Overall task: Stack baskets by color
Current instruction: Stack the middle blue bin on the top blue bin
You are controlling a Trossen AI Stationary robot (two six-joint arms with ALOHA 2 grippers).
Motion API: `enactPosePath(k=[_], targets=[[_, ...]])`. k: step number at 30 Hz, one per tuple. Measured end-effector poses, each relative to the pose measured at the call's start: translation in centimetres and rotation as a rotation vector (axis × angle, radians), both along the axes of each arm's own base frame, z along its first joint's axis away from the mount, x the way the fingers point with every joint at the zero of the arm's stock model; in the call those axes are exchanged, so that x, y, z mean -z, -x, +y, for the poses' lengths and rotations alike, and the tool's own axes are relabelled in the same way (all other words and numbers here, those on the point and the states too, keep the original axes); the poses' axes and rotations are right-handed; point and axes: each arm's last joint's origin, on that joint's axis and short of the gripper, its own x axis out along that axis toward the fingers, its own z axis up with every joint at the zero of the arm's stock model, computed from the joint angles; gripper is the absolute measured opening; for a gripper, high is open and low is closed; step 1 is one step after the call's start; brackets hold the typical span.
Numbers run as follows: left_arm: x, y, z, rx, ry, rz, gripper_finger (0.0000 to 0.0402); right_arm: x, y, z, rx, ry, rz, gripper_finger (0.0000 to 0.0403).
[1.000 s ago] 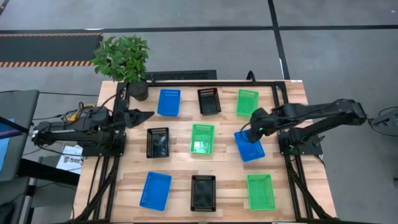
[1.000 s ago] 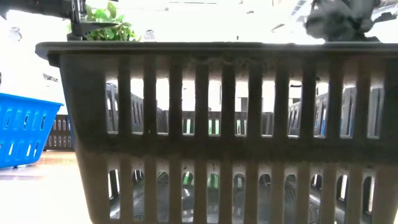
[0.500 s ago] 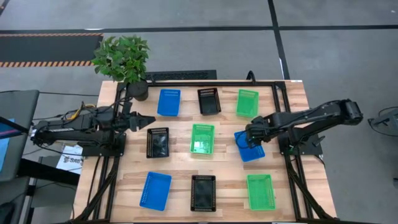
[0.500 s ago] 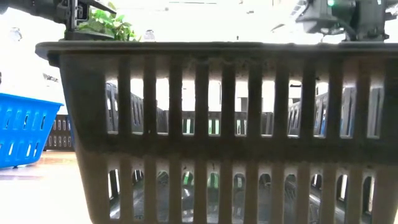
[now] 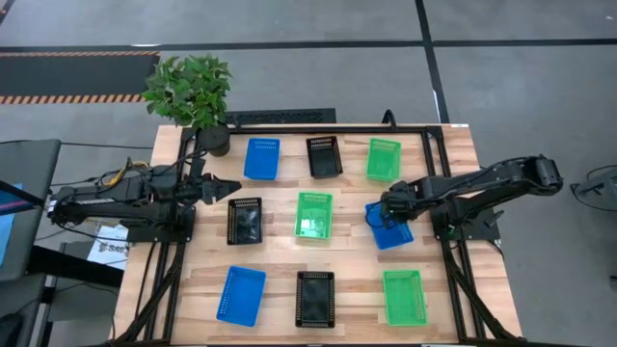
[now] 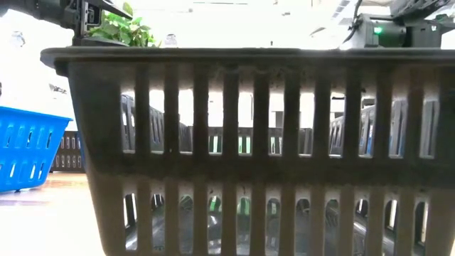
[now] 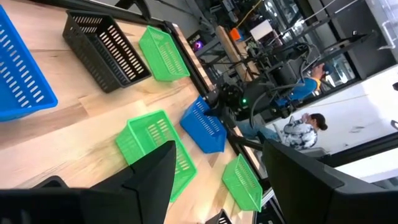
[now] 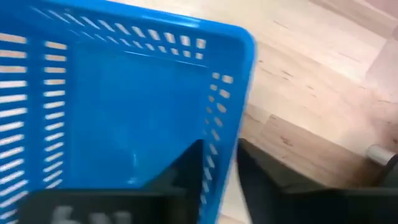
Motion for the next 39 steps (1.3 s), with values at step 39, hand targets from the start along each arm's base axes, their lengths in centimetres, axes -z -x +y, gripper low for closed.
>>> enactPosePath(k=[39], targets=[[0.2,0.1,0.1,-0.043,-0.004,0.019,0.0229,-13.0,-22.9,-14.3,0.104,0.266,-0.937,0.0006]])
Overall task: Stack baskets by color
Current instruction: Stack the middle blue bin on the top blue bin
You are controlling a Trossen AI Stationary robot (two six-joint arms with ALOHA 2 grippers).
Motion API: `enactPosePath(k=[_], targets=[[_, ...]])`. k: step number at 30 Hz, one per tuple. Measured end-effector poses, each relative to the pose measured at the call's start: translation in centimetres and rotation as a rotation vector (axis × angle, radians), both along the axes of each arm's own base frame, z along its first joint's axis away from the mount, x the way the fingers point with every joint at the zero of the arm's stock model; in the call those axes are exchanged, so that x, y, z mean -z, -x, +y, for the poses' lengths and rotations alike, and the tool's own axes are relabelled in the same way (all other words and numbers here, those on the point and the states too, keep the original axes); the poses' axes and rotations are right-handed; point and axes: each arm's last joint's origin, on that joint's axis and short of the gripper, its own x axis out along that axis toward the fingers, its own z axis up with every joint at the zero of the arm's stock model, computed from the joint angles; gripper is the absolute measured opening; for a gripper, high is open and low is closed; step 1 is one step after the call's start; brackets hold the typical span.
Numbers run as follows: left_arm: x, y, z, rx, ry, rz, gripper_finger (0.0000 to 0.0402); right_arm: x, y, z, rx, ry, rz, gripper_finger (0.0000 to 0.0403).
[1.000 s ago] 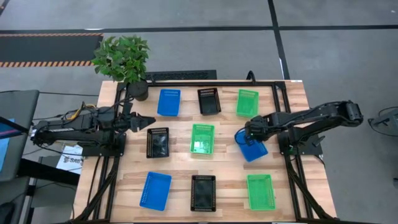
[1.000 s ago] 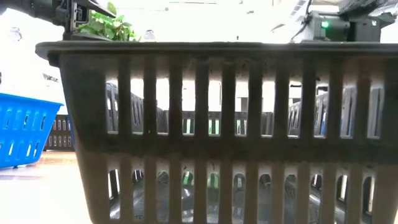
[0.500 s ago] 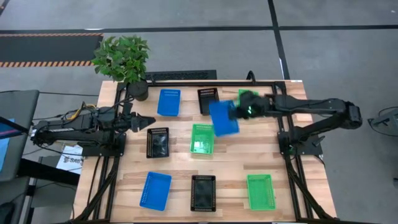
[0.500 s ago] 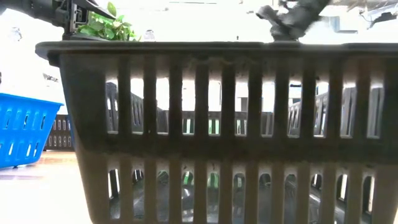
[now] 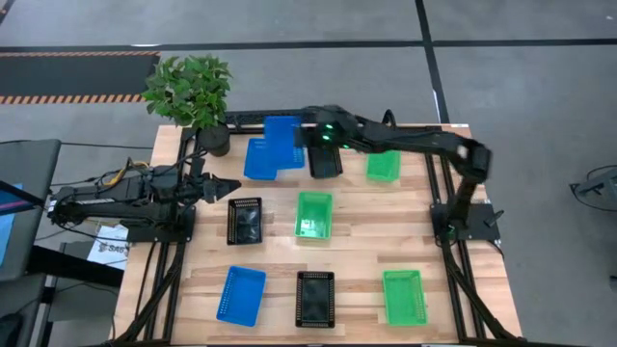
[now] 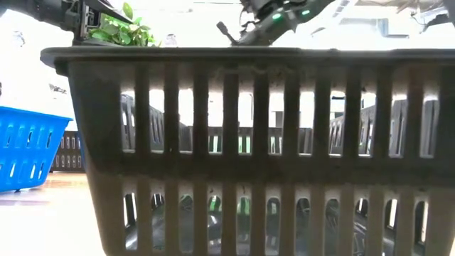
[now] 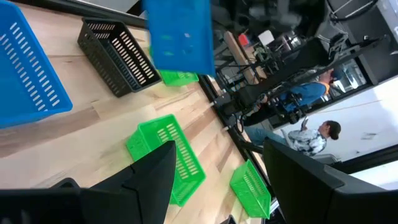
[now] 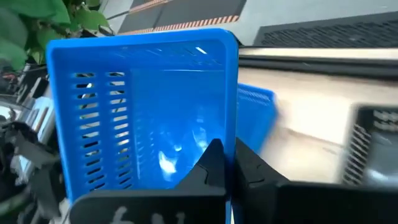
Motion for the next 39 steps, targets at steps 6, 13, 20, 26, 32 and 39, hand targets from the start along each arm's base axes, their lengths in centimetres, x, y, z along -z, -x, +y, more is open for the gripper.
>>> enactPosePath(k=[6,13,20,26,32,39], targets=[[0.0,0.0,0.0,-0.012,-0.002,-0.003,0.0229,2.1,-5.1,-1.6,-0.03,-0.085,-0.02,0.001],[0.0,0.0,0.0,-0.016,-0.001,-0.003,0.0229,6.8,-8.0,-2.6,0.011,-0.202,0.012,0.0015],[0.0,0.0,0.1,-0.026,-0.003,-0.003,0.0229,9.5,-8.8,-3.5,0.067,-0.236,0.036,0.0022],[0.0,0.0,0.1,-0.028,-0.004,-0.003,0.0229,9.6,-8.5,-3.9,0.125,-0.206,0.053,0.002],[0.0,0.0,0.1,-0.028,-0.004,-0.003,0.0229,9.6,-8.4,-4.2,0.133,-0.206,0.058,0.0042],[0.0,0.0,0.1,-0.028,-0.004,-0.003,0.0229,9.7,-8.4,-4.2,0.132,-0.209,0.06,0.006]])
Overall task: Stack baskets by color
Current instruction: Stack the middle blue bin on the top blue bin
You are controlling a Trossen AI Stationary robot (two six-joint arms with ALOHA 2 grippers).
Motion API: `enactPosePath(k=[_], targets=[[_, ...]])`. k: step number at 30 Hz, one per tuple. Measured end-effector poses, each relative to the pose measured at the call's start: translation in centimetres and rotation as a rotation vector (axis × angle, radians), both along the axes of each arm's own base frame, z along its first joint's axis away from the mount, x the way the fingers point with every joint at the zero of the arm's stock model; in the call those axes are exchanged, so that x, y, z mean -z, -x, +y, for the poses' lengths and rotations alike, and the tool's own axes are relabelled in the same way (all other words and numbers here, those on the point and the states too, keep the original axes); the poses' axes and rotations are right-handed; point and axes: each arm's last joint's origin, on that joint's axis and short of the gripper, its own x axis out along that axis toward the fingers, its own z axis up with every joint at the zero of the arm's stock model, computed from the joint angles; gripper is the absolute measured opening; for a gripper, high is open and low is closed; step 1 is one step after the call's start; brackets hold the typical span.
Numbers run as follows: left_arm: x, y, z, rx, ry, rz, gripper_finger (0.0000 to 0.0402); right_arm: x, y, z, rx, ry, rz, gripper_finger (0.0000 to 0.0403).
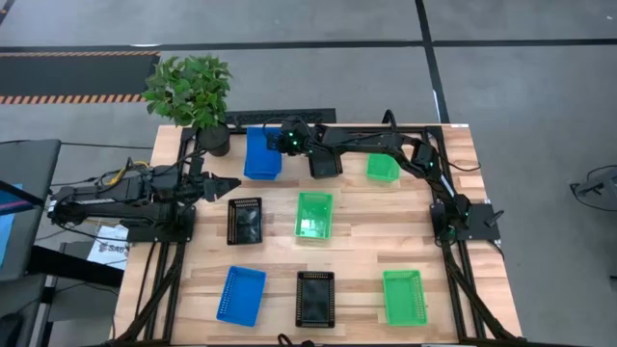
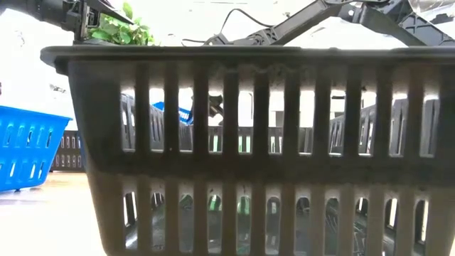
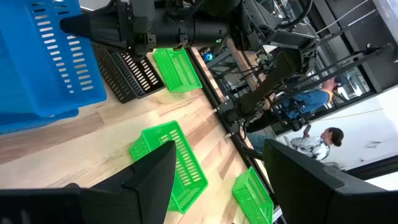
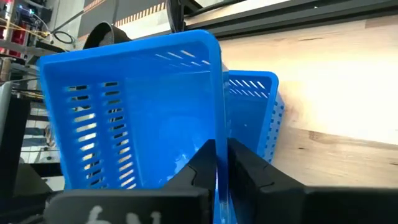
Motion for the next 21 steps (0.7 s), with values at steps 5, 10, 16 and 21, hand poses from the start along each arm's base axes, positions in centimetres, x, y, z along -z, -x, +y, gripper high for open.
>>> enactPosePath(k=[5,10,16,21], targets=[[0.0,0.0,0.0,0.0,0.0,0.0,0.0229,0.0,0.0,0.1,-0.009,0.01,0.004,0.0081],[0.0,0.0,0.0,0.0,0.0,0.0,0.0229,0.0,0.0,0.1,-0.015,0.017,0.007,0.0117],[0.0,0.0,0.0,0.001,-0.006,0.003,0.0229,-0.1,-0.1,0.1,-0.031,0.012,-0.002,0.0175],[0.0,0.0,0.0,0.002,-0.006,0.003,0.0229,-1.2,0.0,-0.2,-0.094,0.027,-0.052,0.0209]])
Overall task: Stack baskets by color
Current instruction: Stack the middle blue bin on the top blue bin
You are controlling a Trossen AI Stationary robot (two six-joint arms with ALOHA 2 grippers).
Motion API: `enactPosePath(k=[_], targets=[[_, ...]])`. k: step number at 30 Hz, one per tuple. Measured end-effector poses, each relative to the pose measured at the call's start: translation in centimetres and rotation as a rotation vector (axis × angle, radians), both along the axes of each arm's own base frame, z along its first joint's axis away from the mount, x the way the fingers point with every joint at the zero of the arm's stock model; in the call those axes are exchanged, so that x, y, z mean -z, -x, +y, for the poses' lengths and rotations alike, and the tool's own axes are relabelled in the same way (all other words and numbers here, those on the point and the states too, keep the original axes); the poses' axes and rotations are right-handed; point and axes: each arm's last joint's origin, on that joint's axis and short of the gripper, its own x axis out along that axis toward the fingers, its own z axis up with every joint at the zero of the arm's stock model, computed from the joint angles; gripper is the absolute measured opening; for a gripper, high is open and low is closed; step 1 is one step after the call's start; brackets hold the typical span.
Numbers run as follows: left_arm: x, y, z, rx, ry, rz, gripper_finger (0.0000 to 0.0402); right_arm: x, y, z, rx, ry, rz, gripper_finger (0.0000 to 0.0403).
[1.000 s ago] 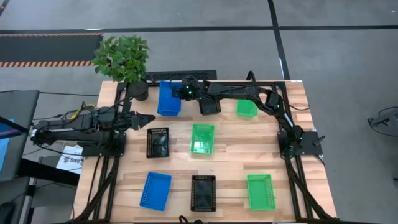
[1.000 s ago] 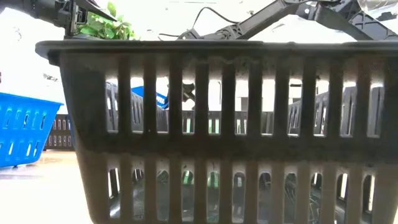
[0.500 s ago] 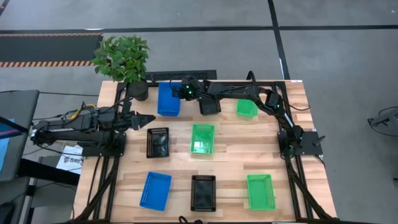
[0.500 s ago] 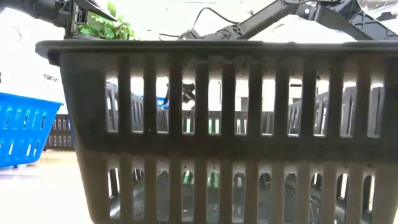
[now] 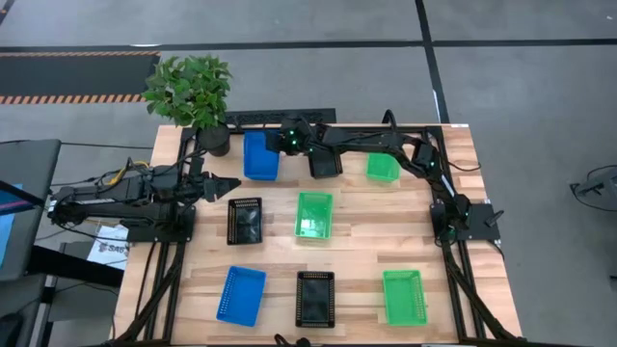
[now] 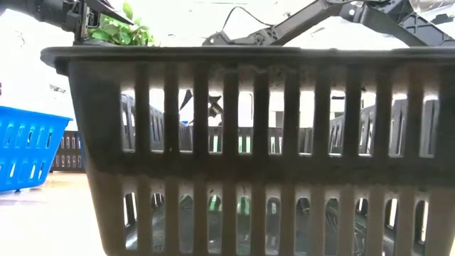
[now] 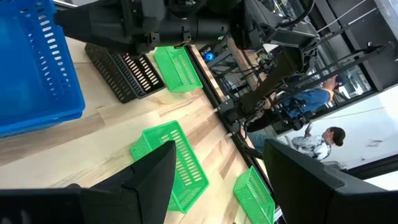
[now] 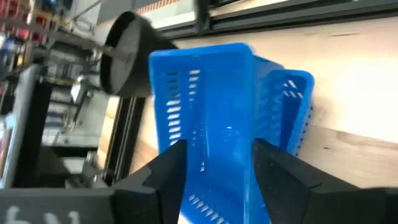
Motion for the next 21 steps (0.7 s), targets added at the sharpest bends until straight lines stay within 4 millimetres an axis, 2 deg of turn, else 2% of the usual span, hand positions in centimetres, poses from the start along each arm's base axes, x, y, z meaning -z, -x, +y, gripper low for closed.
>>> enactPosePath(k=[6,10,15,21], targets=[[0.0,0.0,0.0,-0.001,0.0,-0.001,0.0229,-4.0,0.6,-0.2,-0.07,0.147,-0.005,0.0213],[0.0,0.0,0.0,-0.001,-0.001,0.0,0.0229,-6.0,1.1,-1.0,-0.085,0.266,0.079,0.0198],[0.0,0.0,0.0,-0.002,-0.001,0.003,0.0229,-5.0,1.8,-2.5,-0.13,0.339,0.23,0.0179],[0.0,0.0,0.0,-0.003,0.0,0.003,0.0229,-4.8,2.8,-3.9,-0.141,0.32,0.271,0.017]])
